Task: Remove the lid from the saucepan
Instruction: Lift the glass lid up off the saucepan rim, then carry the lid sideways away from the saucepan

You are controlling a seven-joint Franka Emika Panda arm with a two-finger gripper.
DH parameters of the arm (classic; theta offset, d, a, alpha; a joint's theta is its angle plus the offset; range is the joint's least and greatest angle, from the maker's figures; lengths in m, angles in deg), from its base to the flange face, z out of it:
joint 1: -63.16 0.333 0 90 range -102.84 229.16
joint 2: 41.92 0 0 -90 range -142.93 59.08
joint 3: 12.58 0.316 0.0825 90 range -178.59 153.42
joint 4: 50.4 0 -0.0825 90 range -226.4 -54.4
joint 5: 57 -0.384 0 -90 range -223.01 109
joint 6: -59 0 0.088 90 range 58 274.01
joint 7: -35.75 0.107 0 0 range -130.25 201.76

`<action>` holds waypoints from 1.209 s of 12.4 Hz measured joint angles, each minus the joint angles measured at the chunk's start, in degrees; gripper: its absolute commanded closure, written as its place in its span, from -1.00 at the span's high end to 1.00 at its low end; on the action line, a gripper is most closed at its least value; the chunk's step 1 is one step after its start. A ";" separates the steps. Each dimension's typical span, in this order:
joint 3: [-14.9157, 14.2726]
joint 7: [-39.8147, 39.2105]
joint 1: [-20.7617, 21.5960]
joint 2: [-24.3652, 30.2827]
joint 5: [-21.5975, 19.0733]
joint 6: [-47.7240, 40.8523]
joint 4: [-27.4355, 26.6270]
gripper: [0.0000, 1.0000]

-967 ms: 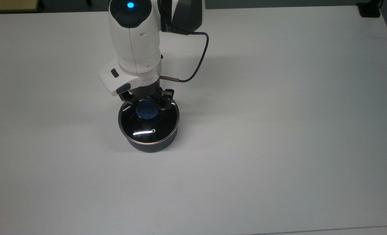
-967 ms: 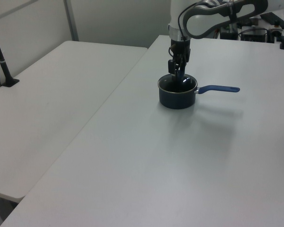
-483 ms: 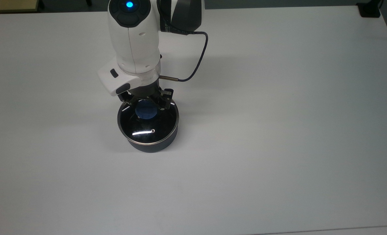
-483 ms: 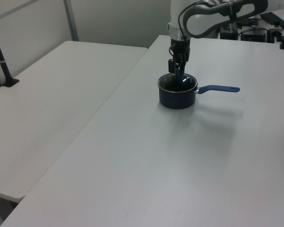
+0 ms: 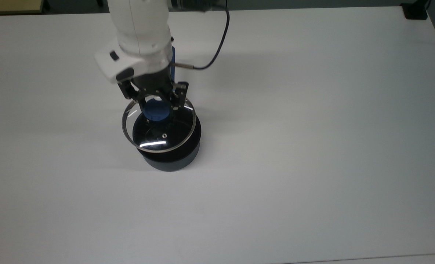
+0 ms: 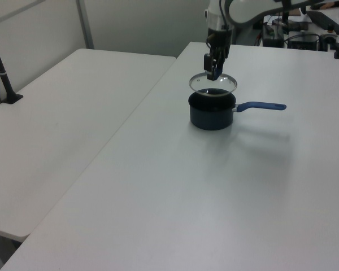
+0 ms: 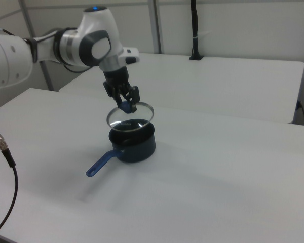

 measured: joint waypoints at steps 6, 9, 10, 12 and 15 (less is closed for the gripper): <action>0.75 1.92 8.60 3.92 -0.01 -2.34 -4.61 -0.17; 4.82 4.07 11.67 6.55 0.00 -2.34 -10.93 -0.19; 6.78 4.84 11.88 8.02 0.52 -2.34 -13.79 -0.19; 9.69 5.59 11.91 10.52 1.75 -1.66 -19.52 -0.19; 12.28 8.52 11.70 10.98 5.43 2.91 -26.20 -0.20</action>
